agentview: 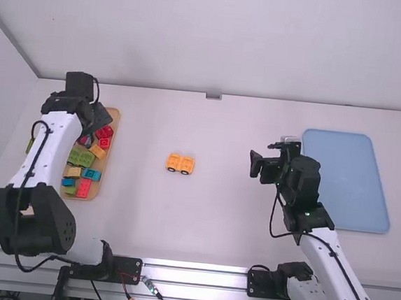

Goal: Assemble lego blocks to make yellow taxi

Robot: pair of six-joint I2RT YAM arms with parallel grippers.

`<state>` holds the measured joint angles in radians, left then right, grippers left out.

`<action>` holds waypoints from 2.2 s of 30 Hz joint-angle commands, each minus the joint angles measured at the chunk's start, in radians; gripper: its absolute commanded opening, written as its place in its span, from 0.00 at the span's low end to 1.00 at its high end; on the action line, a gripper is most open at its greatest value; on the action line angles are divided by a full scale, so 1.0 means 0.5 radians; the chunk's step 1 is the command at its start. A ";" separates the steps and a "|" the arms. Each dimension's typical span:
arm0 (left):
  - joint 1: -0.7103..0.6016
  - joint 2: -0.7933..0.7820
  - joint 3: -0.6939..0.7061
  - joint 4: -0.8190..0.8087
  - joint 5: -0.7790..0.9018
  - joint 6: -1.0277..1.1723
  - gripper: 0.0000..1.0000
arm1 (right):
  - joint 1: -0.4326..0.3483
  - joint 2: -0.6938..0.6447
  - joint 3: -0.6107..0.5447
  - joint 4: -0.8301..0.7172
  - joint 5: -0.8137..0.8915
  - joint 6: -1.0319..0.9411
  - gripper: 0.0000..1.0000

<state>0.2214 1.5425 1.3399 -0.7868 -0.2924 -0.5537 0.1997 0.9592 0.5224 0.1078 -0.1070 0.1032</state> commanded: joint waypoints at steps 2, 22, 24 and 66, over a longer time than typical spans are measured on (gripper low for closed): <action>0.153 -0.091 -0.117 -0.010 0.083 0.198 0.99 | -0.005 0.000 0.043 0.002 0.000 -0.013 0.99; 0.463 0.035 -0.291 0.423 0.190 0.157 0.99 | -0.002 0.000 0.043 -0.022 0.000 -0.053 0.99; 0.551 0.122 -0.230 0.438 0.284 0.158 0.99 | 0.029 0.000 0.043 -0.020 -0.001 -0.057 0.99; 0.580 1.394 1.102 -0.270 0.079 -0.517 0.99 | 0.126 0.000 0.043 0.098 -0.002 -0.148 0.99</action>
<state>0.5133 2.2238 1.9072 -0.9375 -0.2619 -0.8055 0.2646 0.9592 0.5224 0.1535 -0.1055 0.0246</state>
